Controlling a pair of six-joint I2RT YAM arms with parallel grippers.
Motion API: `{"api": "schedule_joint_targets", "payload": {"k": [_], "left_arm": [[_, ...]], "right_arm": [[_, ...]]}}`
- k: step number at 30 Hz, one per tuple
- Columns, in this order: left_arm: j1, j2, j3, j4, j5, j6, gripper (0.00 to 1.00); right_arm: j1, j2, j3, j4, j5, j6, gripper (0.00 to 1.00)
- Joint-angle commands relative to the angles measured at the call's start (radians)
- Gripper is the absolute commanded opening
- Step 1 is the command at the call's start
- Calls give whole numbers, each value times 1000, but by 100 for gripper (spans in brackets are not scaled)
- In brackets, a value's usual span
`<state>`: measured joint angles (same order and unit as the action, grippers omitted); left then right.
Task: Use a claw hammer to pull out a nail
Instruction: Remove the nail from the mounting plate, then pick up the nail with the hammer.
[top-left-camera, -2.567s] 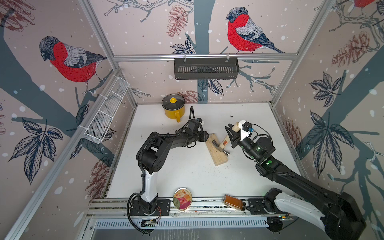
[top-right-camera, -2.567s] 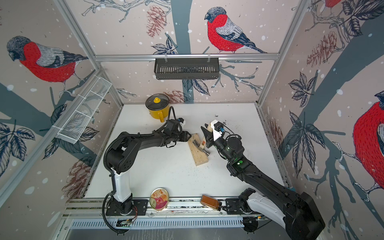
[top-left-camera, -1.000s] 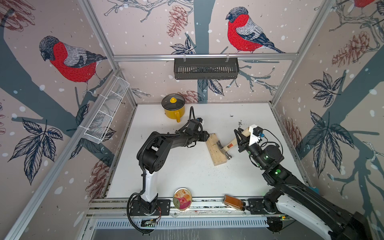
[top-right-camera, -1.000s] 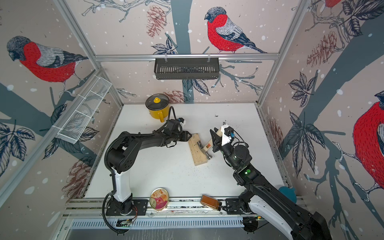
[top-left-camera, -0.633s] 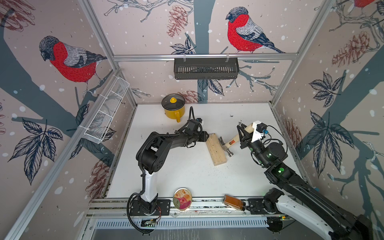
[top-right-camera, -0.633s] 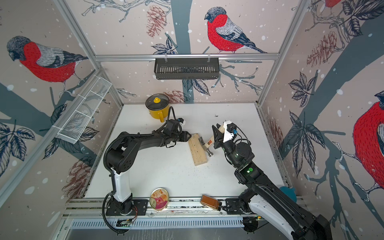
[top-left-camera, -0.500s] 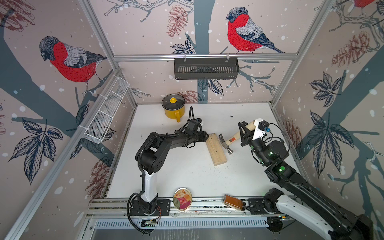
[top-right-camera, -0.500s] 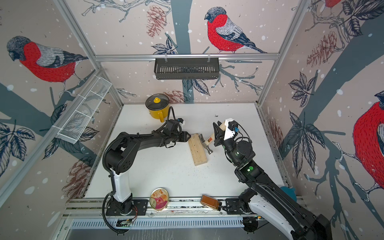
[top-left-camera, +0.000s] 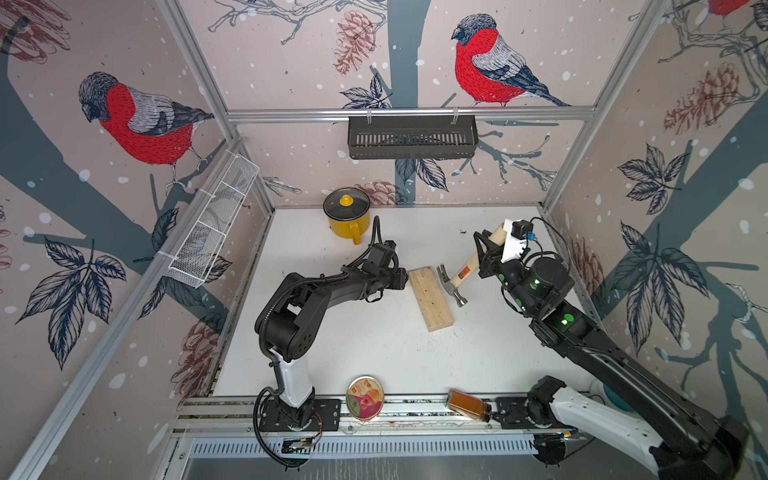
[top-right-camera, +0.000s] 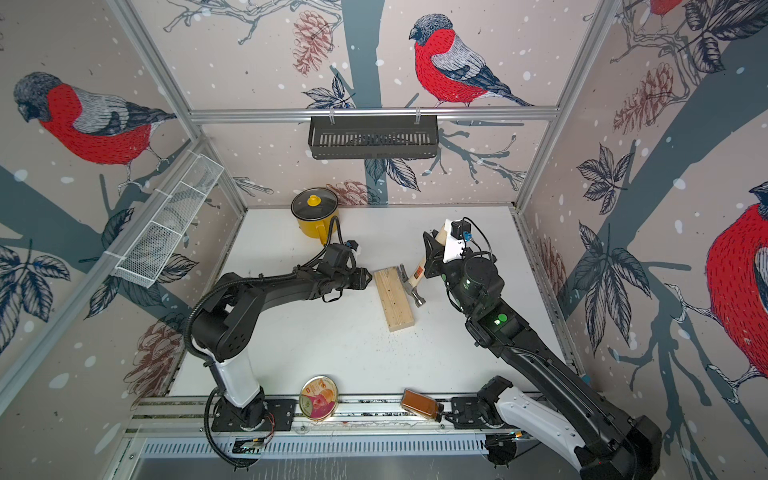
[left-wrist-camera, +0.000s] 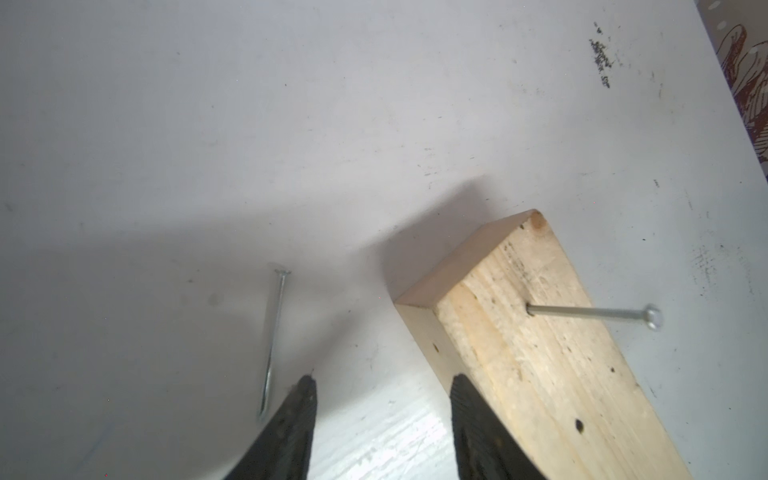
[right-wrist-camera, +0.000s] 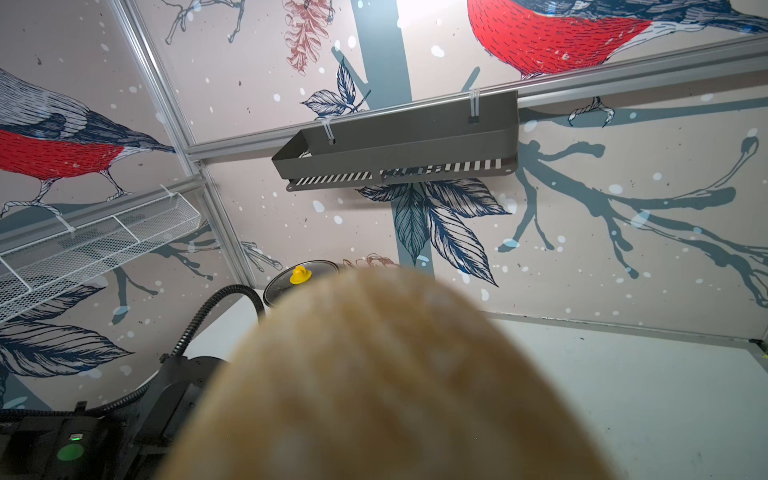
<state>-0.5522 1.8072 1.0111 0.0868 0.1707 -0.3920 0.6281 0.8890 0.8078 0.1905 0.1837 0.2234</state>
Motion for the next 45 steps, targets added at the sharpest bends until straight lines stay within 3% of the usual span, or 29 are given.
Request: {"api": "schedule_joint_targets", "payload": {"k": [1, 10, 23, 34, 45], "left_arm": [[-4, -47, -43, 69, -27, 8, 59], [-22, -145, -119, 176, -32, 26, 64], [-121, -256, -173, 246, -139, 128, 70], [-164, -302, -210, 311, -98, 202, 70], [-231, -276, -177, 291, -77, 289, 62]], "right_arm": [[-3, 13, 45, 42, 12, 40, 0], [-71, 95, 155, -91, -79, 113, 0], [-222, 152, 202, -210, -242, 173, 0], [-281, 173, 224, -261, -358, 174, 0], [-309, 195, 258, -282, -418, 168, 0]]}}
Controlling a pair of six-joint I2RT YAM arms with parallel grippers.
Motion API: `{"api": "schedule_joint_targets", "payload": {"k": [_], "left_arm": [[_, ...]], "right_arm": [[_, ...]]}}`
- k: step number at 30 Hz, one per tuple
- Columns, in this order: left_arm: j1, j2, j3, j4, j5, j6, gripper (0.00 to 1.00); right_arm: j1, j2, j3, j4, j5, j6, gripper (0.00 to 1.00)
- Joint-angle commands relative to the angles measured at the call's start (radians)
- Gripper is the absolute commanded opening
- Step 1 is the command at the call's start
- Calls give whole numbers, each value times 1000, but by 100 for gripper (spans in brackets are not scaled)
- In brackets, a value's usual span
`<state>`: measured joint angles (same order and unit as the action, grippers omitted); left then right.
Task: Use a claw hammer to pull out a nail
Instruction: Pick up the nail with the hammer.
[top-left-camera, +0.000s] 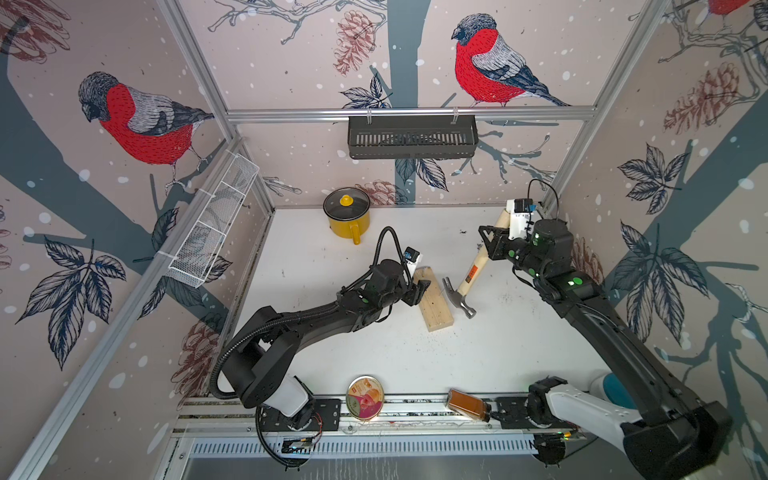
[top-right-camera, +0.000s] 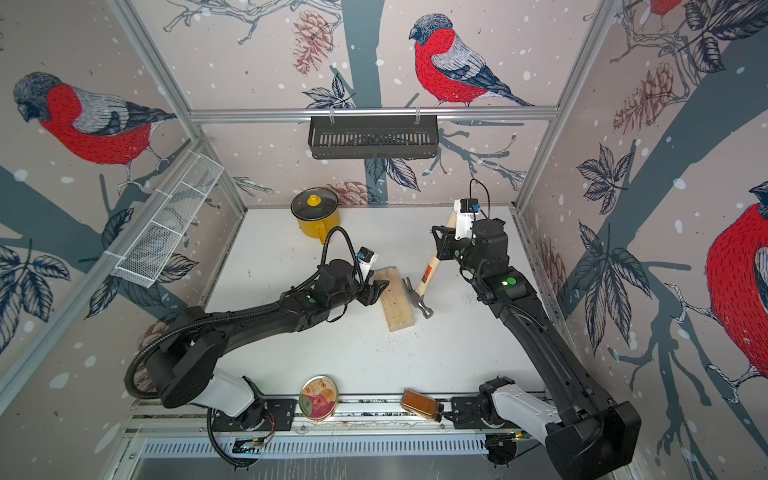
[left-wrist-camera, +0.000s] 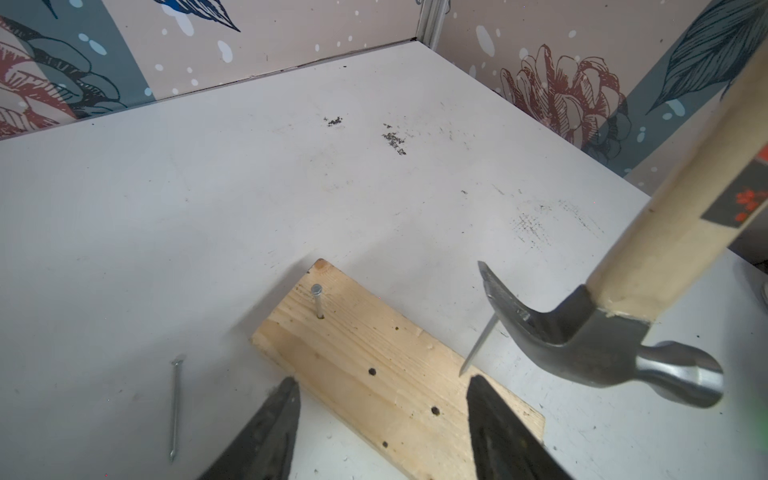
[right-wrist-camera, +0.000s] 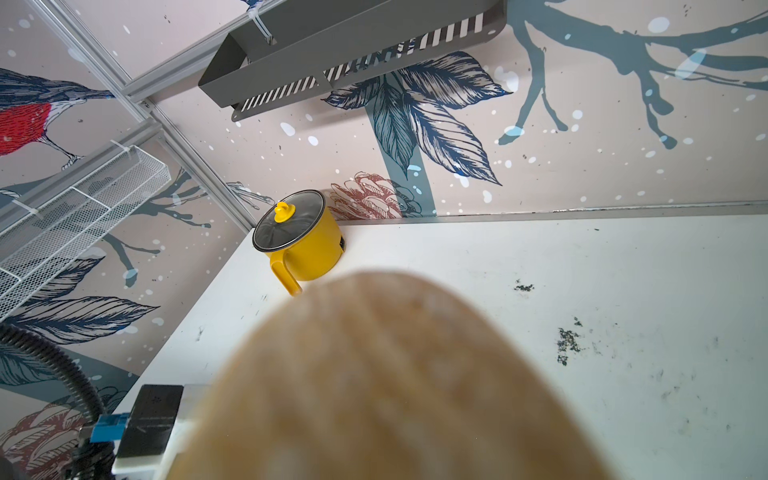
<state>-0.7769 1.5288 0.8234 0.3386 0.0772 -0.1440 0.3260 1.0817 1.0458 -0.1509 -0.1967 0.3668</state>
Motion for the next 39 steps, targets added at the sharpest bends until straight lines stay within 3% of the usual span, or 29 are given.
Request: {"api": "schedule_joint_targets", "payload": {"k": [1, 11, 39], "left_arm": [[-8, 3, 11, 39, 25, 45, 61], [-63, 51, 63, -11, 49, 110, 58], [-110, 143, 148, -108, 7, 162, 43]], "right_arm": [[-12, 3, 23, 59, -43, 25, 0], [-44, 25, 48, 56, -115, 34, 0], [-48, 36, 79, 56, -146, 32, 0]]}}
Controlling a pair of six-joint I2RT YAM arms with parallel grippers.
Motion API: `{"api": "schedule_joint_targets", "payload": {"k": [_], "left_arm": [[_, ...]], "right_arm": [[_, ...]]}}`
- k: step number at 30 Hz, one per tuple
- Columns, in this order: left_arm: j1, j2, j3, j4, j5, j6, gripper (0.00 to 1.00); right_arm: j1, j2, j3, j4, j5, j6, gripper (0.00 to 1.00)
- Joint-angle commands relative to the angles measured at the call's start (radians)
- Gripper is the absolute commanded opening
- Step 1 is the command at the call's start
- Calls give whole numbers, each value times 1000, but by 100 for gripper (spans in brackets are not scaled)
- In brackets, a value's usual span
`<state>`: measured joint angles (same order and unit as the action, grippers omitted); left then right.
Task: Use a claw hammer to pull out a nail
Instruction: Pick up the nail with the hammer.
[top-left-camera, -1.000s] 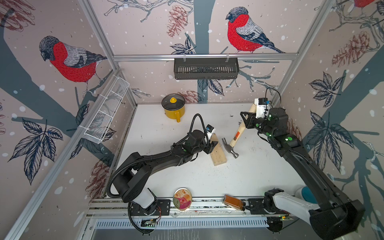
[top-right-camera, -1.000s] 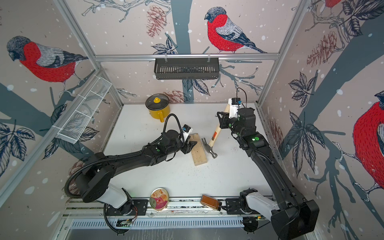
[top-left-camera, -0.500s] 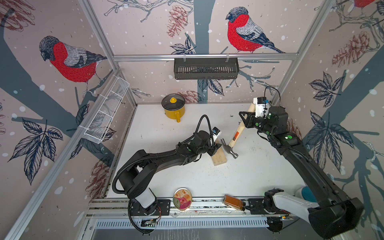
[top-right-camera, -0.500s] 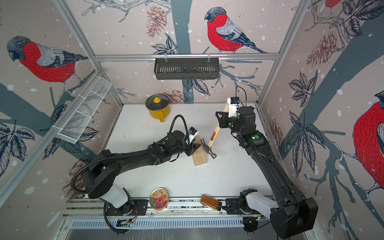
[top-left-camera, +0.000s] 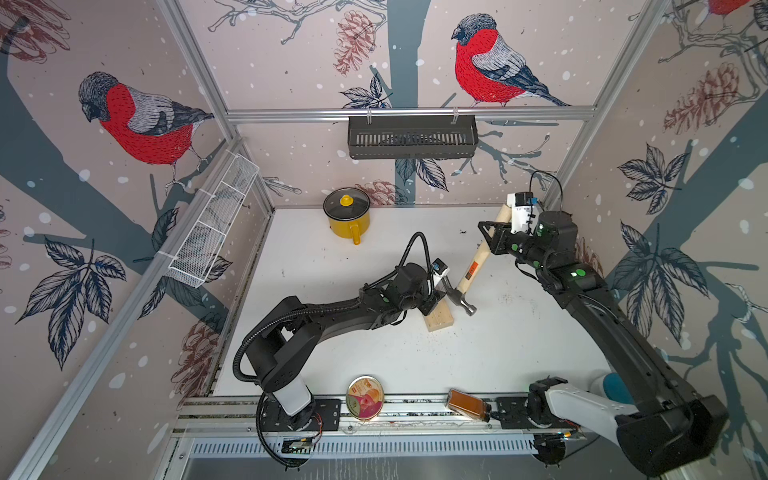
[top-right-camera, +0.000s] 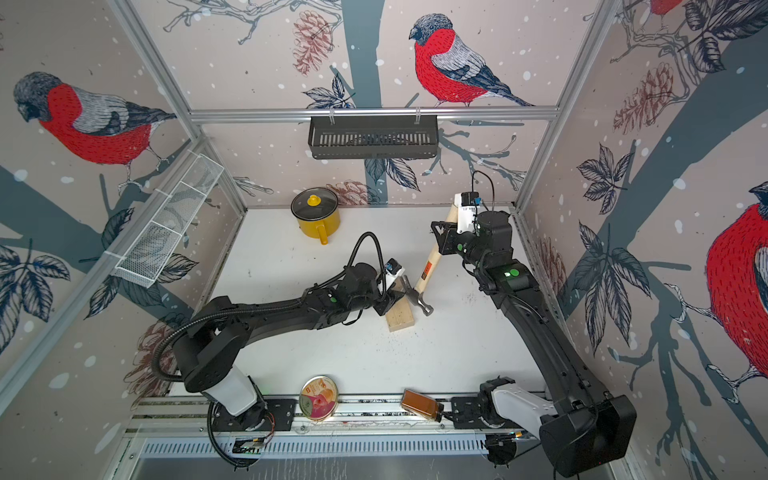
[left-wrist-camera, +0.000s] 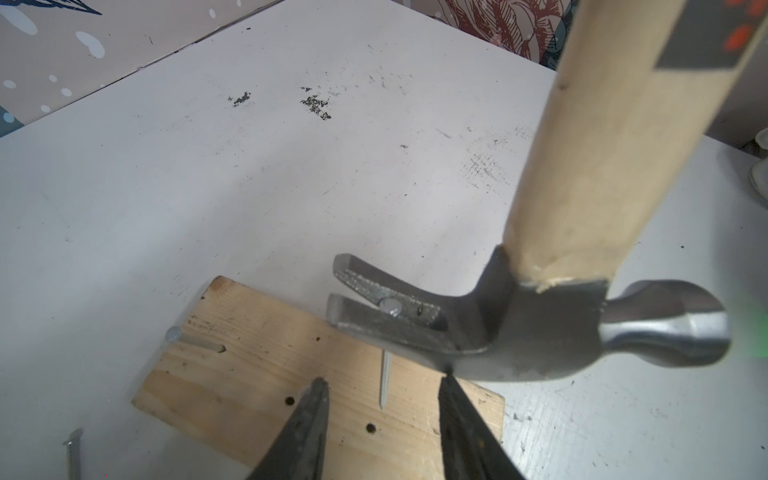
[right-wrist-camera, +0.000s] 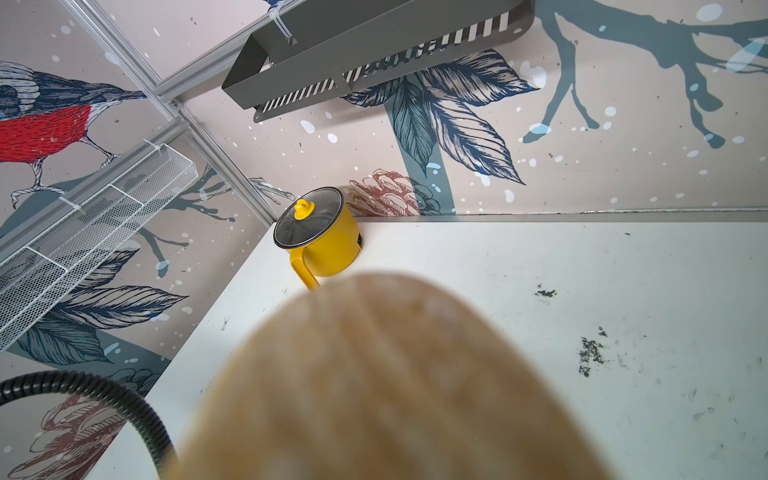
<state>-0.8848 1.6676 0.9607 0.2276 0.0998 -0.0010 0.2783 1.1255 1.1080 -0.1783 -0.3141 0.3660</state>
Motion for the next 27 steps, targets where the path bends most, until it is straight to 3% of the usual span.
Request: {"api": "schedule_joint_targets", "payload": {"k": [1, 27], "left_arm": [[-3, 6, 10, 2, -15, 19, 42], [-8, 16, 21, -7, -24, 19, 28]], "right_arm": [[-1, -7, 16, 82, -28, 33, 0], [37, 6, 33, 98, -79, 31, 0]]}}
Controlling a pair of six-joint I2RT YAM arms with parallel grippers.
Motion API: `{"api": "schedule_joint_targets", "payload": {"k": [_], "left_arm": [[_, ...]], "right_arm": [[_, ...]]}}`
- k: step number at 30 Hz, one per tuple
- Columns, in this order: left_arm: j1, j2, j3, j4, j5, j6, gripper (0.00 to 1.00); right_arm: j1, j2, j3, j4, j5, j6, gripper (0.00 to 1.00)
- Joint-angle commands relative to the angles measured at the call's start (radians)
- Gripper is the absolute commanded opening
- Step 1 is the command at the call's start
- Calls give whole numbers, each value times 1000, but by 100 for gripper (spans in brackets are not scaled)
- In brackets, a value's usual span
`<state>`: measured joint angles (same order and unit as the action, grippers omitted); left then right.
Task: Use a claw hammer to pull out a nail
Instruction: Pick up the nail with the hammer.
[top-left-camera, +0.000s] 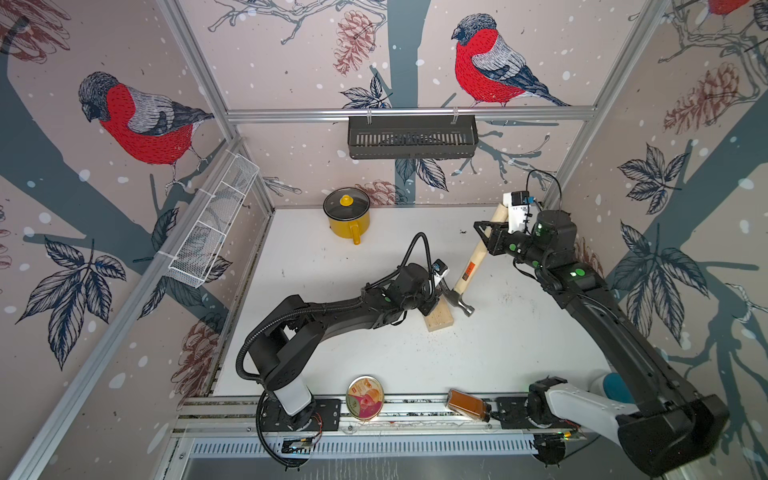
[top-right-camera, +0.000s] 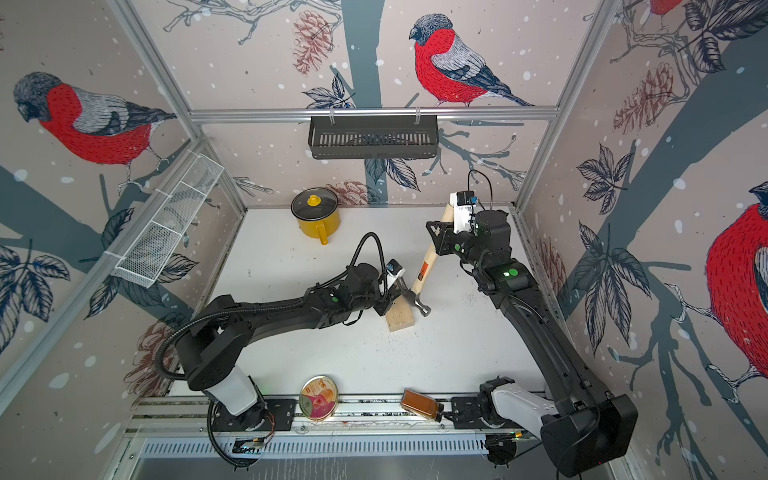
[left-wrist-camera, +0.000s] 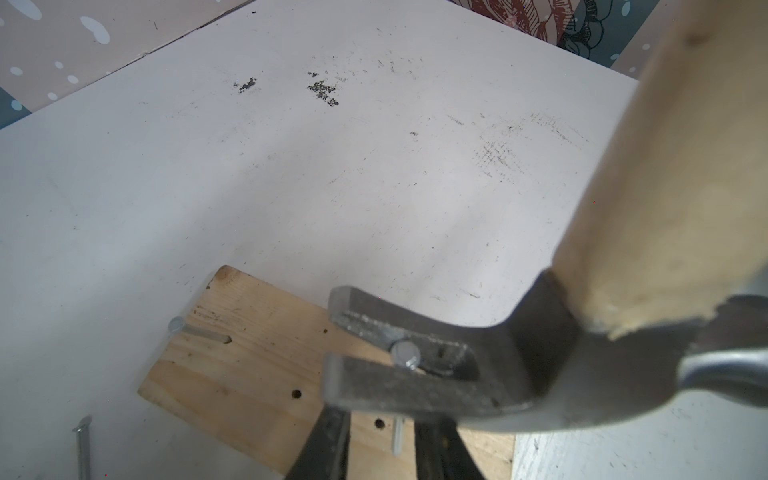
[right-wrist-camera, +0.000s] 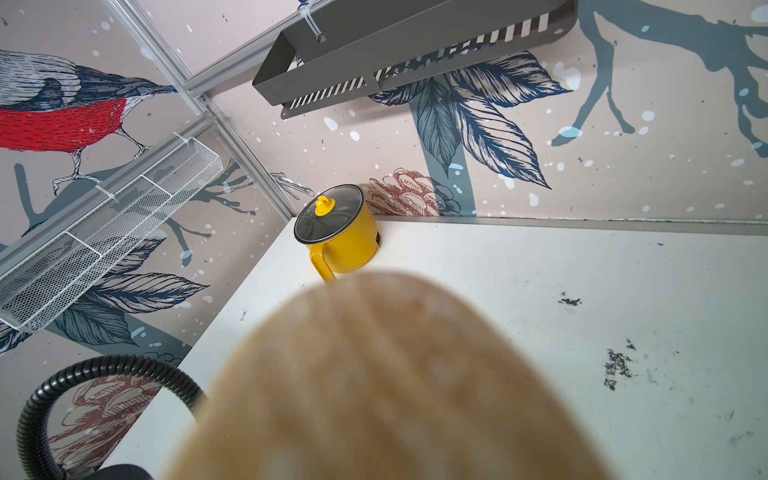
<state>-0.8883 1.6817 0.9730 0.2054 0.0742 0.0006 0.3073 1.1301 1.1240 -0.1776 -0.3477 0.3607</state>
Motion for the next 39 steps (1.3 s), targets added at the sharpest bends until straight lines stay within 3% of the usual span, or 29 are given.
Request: {"api": "schedule_joint_targets", "payload": {"k": [1, 23, 31, 39], "left_arm": [[-5, 1, 9, 15, 2, 18, 28], [-5, 9, 10, 15, -4, 21, 16], [-4, 7, 10, 14, -5, 25, 3], [-4, 3, 6, 17, -28, 25, 0]], "right_arm": [[11, 4, 18, 98, -45, 35, 0], [32, 28, 34, 76, -19, 14, 0], [31, 30, 22, 74, -19, 14, 0], [43, 29, -2, 74, -27, 15, 0]]}}
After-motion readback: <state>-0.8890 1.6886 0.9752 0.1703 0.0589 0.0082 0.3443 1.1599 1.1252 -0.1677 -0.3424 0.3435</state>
